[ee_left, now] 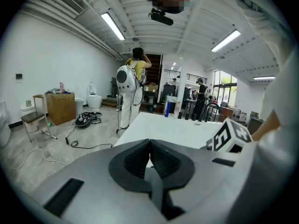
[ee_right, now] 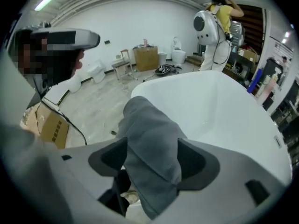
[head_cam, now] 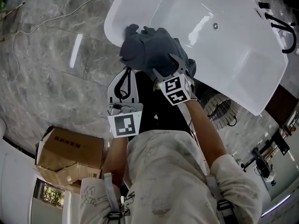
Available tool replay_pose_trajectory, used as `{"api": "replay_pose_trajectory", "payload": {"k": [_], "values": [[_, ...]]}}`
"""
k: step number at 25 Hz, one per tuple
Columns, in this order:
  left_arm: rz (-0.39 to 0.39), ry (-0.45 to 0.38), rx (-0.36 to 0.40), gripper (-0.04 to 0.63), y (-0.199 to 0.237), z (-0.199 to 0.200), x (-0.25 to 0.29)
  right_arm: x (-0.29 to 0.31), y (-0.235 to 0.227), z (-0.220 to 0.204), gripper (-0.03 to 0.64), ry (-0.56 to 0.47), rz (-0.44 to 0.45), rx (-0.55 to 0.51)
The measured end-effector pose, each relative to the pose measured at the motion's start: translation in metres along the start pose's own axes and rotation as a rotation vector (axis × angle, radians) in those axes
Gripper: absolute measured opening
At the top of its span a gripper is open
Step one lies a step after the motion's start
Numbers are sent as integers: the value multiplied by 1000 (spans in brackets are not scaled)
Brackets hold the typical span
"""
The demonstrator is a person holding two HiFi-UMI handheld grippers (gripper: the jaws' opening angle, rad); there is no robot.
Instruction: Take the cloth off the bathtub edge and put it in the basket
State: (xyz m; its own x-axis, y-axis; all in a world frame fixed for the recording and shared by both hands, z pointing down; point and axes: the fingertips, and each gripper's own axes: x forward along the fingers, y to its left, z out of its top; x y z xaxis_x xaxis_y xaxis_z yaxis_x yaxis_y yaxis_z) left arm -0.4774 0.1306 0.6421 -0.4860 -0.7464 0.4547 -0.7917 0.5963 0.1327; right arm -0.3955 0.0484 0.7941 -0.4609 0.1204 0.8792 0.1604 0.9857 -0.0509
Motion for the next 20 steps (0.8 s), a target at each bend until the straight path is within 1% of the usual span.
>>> {"api": "replay_pose_trajectory", "payload": {"k": [4, 6, 9, 14, 17, 20], "values": [[-2, 30, -24, 5, 7, -11, 10, 29, 1, -21, 324, 145, -4, -132], [-2, 38, -32, 5, 11, -14, 15, 41, 1, -29, 328, 197, -9, -170], [-4, 46, -36, 5, 21, -18, 19, 54, 0, -34, 327, 237, -15, -186], [6, 48, -45, 5, 39, -19, 22, 64, -3, -35, 325, 267, -63, -190], [11, 39, -39, 5, 46, -15, 23, 65, -3, -35, 320, 288, -69, -196], [5, 27, -29, 5, 48, -10, 23, 62, -5, -36, 259, 324, -54, -221]]}}
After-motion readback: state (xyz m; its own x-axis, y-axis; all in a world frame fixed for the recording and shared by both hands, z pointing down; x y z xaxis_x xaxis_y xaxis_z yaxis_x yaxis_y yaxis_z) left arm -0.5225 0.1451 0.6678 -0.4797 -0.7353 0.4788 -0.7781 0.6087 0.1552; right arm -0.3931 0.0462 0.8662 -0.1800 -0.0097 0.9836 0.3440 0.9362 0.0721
